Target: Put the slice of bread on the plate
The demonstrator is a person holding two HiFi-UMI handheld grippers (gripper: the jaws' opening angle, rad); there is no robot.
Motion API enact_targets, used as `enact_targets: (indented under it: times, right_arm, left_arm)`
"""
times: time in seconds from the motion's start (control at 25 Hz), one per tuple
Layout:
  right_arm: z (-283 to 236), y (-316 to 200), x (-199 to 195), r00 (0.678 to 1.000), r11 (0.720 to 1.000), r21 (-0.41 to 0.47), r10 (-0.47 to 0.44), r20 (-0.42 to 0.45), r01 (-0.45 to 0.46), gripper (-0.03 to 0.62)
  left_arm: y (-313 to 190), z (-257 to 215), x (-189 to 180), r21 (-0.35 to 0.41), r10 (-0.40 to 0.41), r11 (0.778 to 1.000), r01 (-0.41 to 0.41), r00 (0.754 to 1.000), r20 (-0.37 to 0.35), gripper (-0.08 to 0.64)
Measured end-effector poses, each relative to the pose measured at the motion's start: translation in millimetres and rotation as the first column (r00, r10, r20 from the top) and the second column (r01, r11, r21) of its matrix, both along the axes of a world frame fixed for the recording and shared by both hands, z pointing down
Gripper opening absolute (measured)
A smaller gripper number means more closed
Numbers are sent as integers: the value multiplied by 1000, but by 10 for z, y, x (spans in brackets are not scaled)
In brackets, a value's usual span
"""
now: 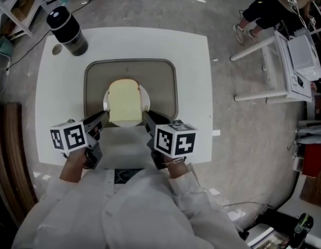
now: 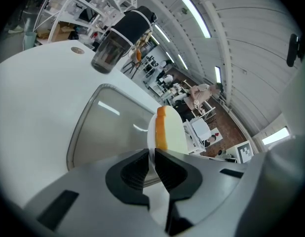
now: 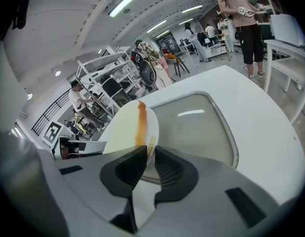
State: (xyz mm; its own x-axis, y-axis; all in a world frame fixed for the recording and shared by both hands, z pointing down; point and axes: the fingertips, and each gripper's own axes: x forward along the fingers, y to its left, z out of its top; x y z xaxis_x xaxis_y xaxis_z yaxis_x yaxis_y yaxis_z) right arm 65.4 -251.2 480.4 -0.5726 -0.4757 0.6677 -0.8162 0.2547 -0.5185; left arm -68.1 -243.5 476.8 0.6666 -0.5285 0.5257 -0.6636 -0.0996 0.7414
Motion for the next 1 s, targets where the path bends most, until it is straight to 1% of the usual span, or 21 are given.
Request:
enact_targets:
  times: [0.24,0.52,0.72,0.88,1.0]
  right_arm:
    - [166,-286,-6,1000,1000,-28,-15,-11,15,58]
    - [363,-480,30,1000,997,-71,-14,-16,13,58]
    - [483,-552,35,1000,996,-92,-16,-21,14,58]
    - [552,-567,35,1000,993,-118,-14,-26,11,58]
    - [577,-601,45,999,993,-120,-8,-36,4,58]
  left_arm:
    - [-275,162,-7,-30,-18,999,18,1000,6,43]
    - [-493,333,26,-60,-12,998,13,1000,22,43]
    - [-568,442,35,-79,-4,997,7,999,31,43]
    - [-577,501,35,-92,3,996,2,998,56,43]
    - [-603,538,42,-103,-2,995,9,998,65,43]
